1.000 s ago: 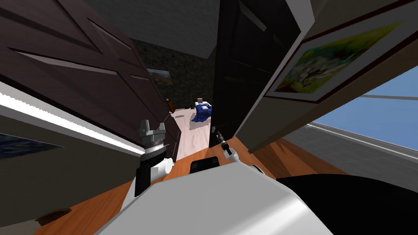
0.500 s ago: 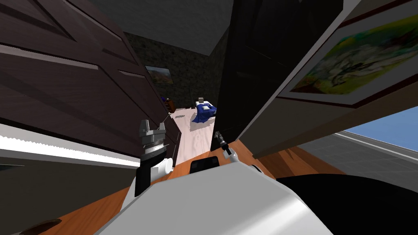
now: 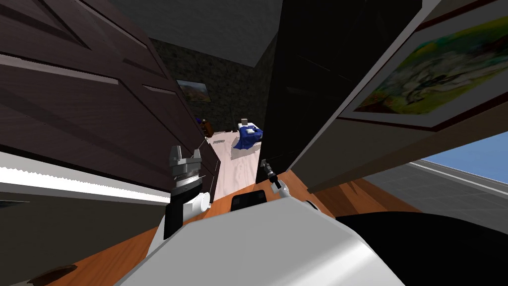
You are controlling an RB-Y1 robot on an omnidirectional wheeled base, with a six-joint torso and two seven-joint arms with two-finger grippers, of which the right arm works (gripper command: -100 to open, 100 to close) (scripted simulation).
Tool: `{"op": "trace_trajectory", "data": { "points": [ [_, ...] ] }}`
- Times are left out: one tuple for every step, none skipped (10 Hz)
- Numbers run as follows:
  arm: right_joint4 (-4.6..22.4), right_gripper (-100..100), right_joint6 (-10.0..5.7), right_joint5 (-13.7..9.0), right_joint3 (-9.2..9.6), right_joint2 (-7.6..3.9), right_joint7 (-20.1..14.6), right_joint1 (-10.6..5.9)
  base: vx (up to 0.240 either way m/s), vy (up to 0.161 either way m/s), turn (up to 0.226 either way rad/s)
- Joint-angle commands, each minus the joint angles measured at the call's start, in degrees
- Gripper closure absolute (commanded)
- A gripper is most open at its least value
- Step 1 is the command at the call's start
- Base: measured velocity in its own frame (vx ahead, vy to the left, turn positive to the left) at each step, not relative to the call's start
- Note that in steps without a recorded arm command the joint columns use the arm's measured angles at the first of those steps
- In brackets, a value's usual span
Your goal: Push the door open
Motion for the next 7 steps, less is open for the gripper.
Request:
{"op": "trace_trajectory", "data": {
  "points": [
    [-0.1,100,-0.11,0.0,-0.04,-0.02,0.0,0.0,-0.007,0.0,-0.004],
    [-0.1,100,-0.11,0.0,-0.04,-0.02,0.0,0.0,0.0,0.0,0.0],
    [0.1,100,0.11,-0.4,-0.56,0.0,0.3,0.06,0.088,0.033,-0.027],
    [0.2,100,0.13,-0.4,-0.7,0.0,0.4,0.06,0.152,0.041,-0.031],
    [0.2,100,0.18,-0.7,-1.05,-0.01,0.6,0.04,0.165,0.053,-0.026],
    [0.3,100,0.24,-0.9,-1.44,-0.01,0.8,0.02,0.173,0.062,-0.027],
    [0.3,100,0.31,-1.2,-1.91,-0.01,1.0,0.0,0.198,0.073,-0.021]
  ]
}}
